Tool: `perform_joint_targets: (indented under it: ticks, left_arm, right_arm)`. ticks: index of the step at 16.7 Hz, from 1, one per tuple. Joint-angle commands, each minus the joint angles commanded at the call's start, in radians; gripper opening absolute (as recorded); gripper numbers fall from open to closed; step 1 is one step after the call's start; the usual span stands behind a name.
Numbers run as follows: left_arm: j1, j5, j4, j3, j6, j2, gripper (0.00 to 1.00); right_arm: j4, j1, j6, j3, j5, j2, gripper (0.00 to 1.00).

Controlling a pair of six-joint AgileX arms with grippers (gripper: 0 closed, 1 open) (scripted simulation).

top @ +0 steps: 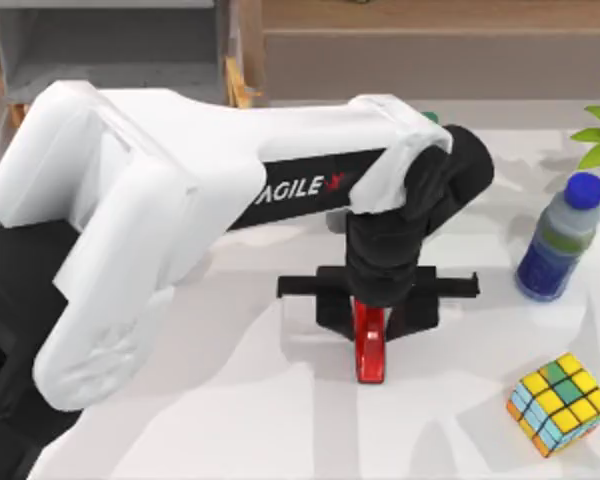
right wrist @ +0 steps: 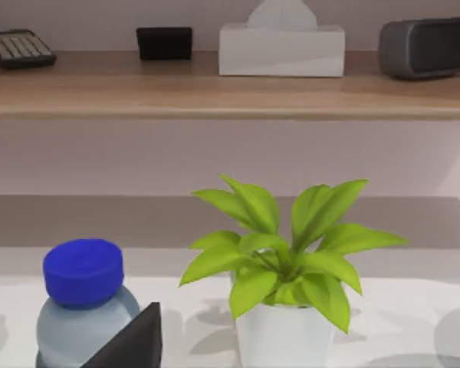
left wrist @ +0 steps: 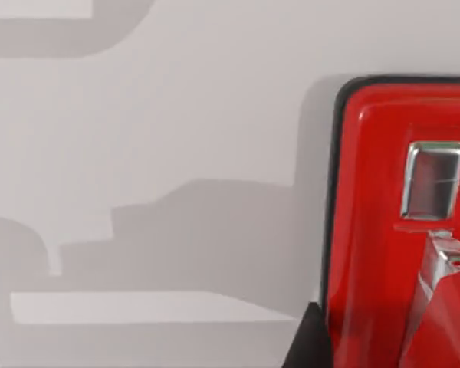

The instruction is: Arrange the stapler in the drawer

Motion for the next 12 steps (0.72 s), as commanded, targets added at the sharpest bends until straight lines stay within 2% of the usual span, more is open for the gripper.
perform_joint_targets:
  ticks: [8, 12]
  left_arm:
    - [0.000, 0.000, -0.004, 0.004, 0.001, -0.003, 0.00]
    - [0.000, 0.000, -0.086, 0.056, 0.000, -0.022, 0.00]
  right_arm:
    - [0.000, 0.000, 0.000, 0.000, 0.000, 0.000, 1.00]
    - [0.000, 0.000, 0.000, 0.000, 0.000, 0.000, 1.00]
